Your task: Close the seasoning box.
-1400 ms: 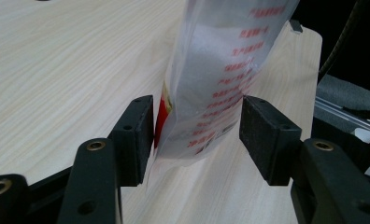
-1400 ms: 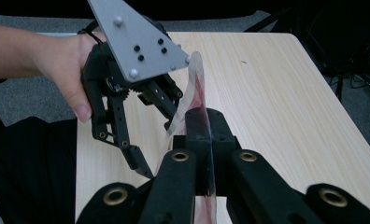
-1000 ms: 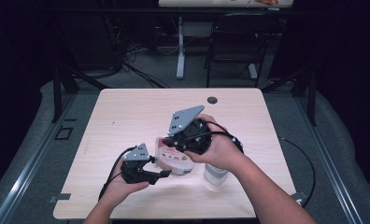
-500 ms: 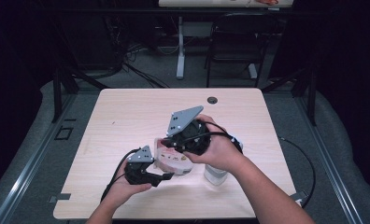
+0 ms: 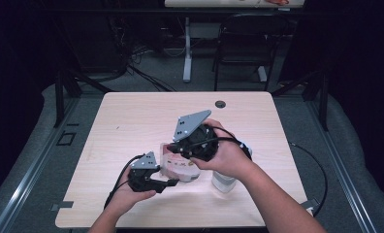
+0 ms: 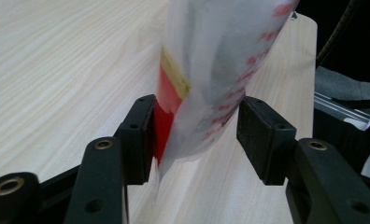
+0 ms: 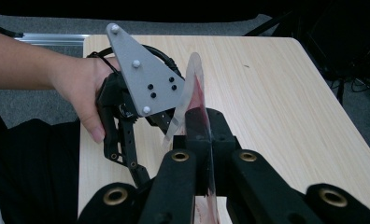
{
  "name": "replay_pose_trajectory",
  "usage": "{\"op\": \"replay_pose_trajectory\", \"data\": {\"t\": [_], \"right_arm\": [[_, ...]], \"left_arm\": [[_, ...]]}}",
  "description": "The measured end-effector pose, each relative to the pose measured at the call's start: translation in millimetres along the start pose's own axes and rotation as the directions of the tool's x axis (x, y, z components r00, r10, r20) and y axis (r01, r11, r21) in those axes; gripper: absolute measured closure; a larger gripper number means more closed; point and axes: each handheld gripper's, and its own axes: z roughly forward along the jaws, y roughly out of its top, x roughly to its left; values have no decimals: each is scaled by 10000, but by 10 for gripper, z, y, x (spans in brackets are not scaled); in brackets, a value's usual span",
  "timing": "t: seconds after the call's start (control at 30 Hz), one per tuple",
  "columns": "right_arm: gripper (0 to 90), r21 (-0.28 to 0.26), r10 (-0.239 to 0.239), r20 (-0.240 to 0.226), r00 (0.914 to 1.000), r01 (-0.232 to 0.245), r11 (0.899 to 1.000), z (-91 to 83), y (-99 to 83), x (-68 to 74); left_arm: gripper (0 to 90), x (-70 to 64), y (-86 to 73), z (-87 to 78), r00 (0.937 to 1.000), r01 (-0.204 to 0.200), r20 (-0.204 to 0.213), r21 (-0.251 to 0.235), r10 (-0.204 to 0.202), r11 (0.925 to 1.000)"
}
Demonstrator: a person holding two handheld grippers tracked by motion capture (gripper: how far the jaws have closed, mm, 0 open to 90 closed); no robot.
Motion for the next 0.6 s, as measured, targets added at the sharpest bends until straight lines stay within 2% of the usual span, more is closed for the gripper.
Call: {"op": "replay_pose_trajectory", "data": {"t": [0.23,0.43,0.6], "right_arm": [[900,-43,2,-27,10000,-2,10000,-6,1,16],[900,-72,-29,-75,10000,28,10000,-24,-5,11],[900,-241,114,-212,9997,-119,9996,-29,-38,-5]], "left_arm": [[559,8,-6,-20,9998,-95,165,-1,95,10000],[600,8,-12,-30,9986,-248,471,-23,249,9997],[629,18,-14,-45,9977,-176,656,87,170,9998]]}}
